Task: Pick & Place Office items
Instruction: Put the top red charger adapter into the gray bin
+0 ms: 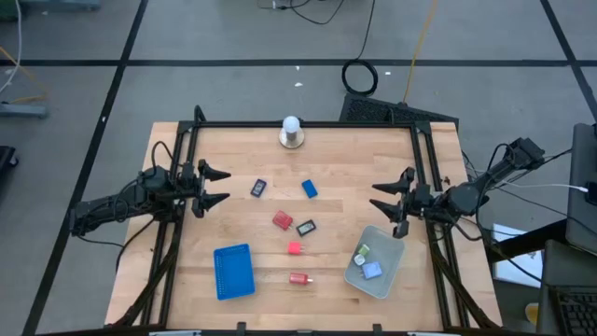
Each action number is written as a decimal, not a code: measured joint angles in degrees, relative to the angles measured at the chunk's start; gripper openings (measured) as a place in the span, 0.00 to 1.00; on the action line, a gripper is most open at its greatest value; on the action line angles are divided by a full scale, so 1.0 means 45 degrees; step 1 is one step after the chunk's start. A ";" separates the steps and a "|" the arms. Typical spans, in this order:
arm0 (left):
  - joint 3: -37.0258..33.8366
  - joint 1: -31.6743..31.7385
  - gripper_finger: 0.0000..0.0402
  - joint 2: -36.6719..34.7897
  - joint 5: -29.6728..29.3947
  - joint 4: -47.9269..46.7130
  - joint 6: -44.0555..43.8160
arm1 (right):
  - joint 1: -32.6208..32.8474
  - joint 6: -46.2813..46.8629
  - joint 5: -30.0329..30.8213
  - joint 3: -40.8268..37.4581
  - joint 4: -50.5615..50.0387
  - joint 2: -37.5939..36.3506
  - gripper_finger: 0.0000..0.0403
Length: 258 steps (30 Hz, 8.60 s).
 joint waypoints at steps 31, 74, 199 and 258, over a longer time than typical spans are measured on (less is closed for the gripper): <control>0.0005 0.0000 0.87 0.0000 0.0000 0.0000 0.0000 | 0.0630 0.3657 -0.1638 -0.0005 0.0400 0.4167 0.46; 0.0010 0.0083 0.87 0.0093 -0.3142 0.2836 -0.1006 | -0.4339 0.1764 -0.4627 0.0189 -0.0553 0.2548 0.46; 0.1078 -0.0262 0.87 0.0248 0.0117 -0.0758 0.2890 | -0.7042 0.6535 -1.1991 2.3655 -1.9544 2.1390 0.46; 0.1078 -0.0265 0.87 0.0248 0.0121 -0.0758 0.2900 | -0.7039 0.7048 -1.0615 2.0719 -1.6993 2.1344 0.85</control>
